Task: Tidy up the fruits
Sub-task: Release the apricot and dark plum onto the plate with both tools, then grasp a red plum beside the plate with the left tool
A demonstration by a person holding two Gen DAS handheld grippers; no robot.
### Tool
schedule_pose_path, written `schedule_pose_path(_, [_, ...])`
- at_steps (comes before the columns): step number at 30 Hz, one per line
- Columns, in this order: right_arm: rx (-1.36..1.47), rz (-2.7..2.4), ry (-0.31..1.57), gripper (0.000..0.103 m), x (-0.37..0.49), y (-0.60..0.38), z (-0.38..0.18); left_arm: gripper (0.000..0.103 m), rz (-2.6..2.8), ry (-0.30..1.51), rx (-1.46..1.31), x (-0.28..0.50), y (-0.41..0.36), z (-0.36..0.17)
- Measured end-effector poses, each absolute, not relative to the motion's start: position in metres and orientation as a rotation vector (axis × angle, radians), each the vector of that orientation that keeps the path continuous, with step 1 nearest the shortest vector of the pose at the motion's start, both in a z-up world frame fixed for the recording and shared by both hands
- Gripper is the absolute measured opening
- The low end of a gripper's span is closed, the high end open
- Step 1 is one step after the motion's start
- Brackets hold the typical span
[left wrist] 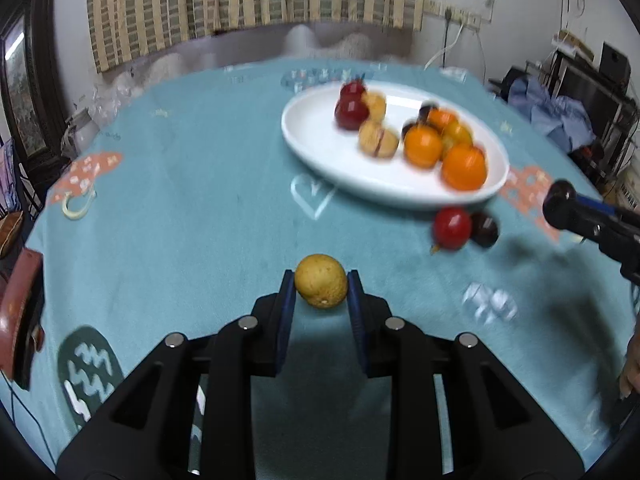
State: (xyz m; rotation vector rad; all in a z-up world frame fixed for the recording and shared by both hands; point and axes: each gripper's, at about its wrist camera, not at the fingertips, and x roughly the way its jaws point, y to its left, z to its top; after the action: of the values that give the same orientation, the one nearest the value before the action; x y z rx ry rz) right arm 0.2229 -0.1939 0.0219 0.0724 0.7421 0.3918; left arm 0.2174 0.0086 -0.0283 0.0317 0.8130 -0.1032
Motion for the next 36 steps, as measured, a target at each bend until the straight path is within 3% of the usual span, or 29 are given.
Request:
schedule_pose_path(7, [0.068, 0.362, 0.729, 0.032, 0.285, -0.196, 0.059, 0.026, -0.136, 0.757, 0.032, 0.269, -0.008, 0.015])
schedule_pose_path(15, [0.104, 0.355, 0.846, 0.033, 0.397, -0.157, 0.032, 0.026, -0.140, 0.817, 0.033, 0.332, -0.031, -0.016])
schedule_pose_path(16, [0.110, 0.358, 0.865, 0.033, 0.405, -0.153, 0.027, 0.030, -0.140, 0.827, 0.027, 0.336, -0.031, -0.020])
schedule_pose_path(17, [0.127, 0.364, 0.906, 0.034, 0.416, -0.149, 0.019, 0.051, -0.139, 0.838, 0.019, 0.339, -0.030, -0.023])
schedule_pose_path(18, [0.143, 0.365, 0.939, 0.040, 0.422, -0.147, 0.013, 0.064, -0.140, 0.843, 0.003, 0.340, -0.026, -0.025])
schedule_pose_path(19, [0.180, 0.360, 0.974, 0.045, 0.426, -0.149, 0.008, 0.068, -0.153, 0.826, -0.018, 0.337, -0.021, -0.024])
schedule_pose_path(21, [0.221, 0.349, 0.935, 0.057, 0.418, -0.159, 0.012, 0.068, -0.157, 0.812, -0.025, 0.331, -0.014, -0.019])
schedule_pose_path(30, [0.290, 0.361, 0.804, 0.059, 0.314, -0.230, 0.044, 0.068, -0.157, 0.793, -0.001, 0.279, -0.013, -0.014])
schedule_pose_path(36, [0.407, 0.374, 0.777, 0.059, 0.254, -0.271, 0.028, 0.068, -0.179, 0.774, 0.131, 0.242, -0.052, -0.026])
